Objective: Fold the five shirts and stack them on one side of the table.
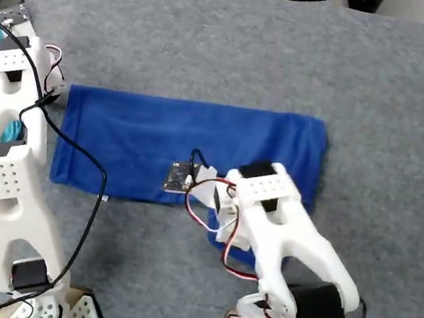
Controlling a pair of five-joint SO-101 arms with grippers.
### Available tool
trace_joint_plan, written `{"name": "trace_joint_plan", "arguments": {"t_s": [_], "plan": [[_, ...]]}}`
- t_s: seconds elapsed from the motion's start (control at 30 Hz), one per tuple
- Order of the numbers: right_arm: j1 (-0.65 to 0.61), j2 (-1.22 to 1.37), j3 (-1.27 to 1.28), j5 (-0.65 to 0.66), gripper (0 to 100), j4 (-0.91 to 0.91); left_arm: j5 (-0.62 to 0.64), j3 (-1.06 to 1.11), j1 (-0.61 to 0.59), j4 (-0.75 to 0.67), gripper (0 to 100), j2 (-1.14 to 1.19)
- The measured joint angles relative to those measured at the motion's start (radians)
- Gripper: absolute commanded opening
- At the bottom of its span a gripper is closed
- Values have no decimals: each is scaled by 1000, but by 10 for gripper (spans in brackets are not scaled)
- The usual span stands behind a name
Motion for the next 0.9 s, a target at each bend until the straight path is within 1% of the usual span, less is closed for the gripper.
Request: {"name": "trace_joint_plan", "arguments": {"t_s": [0.13, 0.33, 0.4, 0.57, 0.67, 0.8, 0.9], "plan": [[-51, 0, 0, -28, 5, 0, 0, 0, 0, 0, 20, 0], [-44, -26, 0, -31, 9, 25, 0, 0, 0, 0, 20, 0], [-29, -77, 0, -18, 23, 54, 0, 0, 0, 0, 20, 0], [-3, -265, 2, -8, 119, 161, 0, 0, 0, 0, 20, 0], [-5, -388, 38, 17, 124, 227, 0, 0, 0, 0, 20, 0], [-2, -479, 143, 23, 127, 244, 0, 0, 0, 0, 20, 0], [2, -491, 221, 23, 151, 199, 0, 0, 0, 0, 20, 0]]}}
